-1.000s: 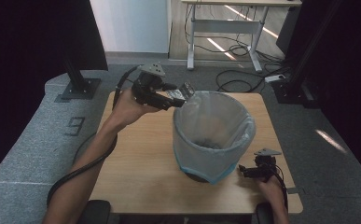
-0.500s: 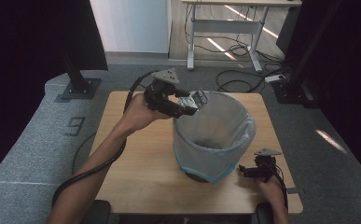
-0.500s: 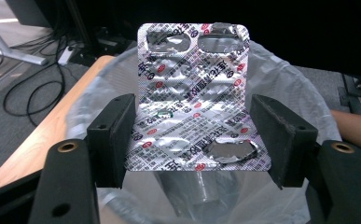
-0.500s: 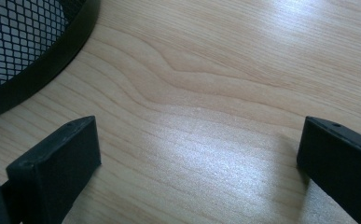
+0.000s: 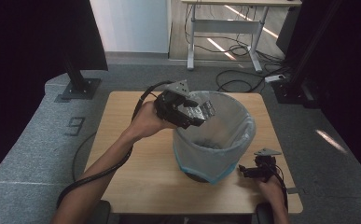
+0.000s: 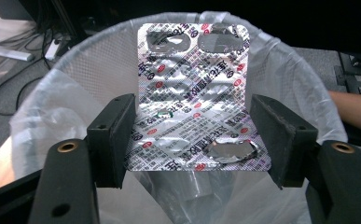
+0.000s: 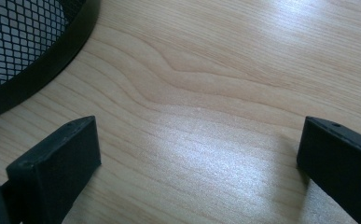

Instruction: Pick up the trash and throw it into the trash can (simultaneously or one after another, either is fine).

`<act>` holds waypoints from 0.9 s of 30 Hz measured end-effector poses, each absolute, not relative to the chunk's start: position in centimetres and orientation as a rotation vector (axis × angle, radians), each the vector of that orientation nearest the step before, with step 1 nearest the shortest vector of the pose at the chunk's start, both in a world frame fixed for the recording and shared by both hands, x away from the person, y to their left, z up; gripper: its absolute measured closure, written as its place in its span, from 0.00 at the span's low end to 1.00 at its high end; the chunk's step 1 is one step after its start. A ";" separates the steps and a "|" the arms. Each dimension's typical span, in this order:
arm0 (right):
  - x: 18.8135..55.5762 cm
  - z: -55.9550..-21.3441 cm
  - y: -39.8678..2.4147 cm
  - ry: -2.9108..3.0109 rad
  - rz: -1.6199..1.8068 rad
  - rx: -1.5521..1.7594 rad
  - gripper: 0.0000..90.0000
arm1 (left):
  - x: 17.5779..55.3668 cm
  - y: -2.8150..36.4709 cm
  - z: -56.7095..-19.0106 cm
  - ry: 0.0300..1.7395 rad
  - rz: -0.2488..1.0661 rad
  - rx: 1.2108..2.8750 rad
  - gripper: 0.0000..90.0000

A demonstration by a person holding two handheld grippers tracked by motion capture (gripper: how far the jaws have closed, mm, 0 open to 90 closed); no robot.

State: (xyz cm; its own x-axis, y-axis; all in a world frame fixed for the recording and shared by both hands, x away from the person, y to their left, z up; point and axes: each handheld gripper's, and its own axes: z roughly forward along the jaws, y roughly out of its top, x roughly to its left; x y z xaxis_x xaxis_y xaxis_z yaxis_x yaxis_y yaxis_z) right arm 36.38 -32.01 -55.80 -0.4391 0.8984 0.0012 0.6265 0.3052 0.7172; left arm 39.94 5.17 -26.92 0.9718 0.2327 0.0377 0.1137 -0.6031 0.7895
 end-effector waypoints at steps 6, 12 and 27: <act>36.4 -55.8 -32.0 2.177 0.921 1.359 0.00 | 40.1 4.8 -27.9 0.248 0.179 2.248 0.38; 36.4 -55.8 -32.0 2.177 0.921 1.360 0.00 | 40.3 4.4 -28.7 0.241 0.177 2.283 0.36; 36.4 -55.8 -32.0 2.177 0.921 1.360 0.00 | 40.5 4.5 -29.2 0.263 0.208 2.293 0.06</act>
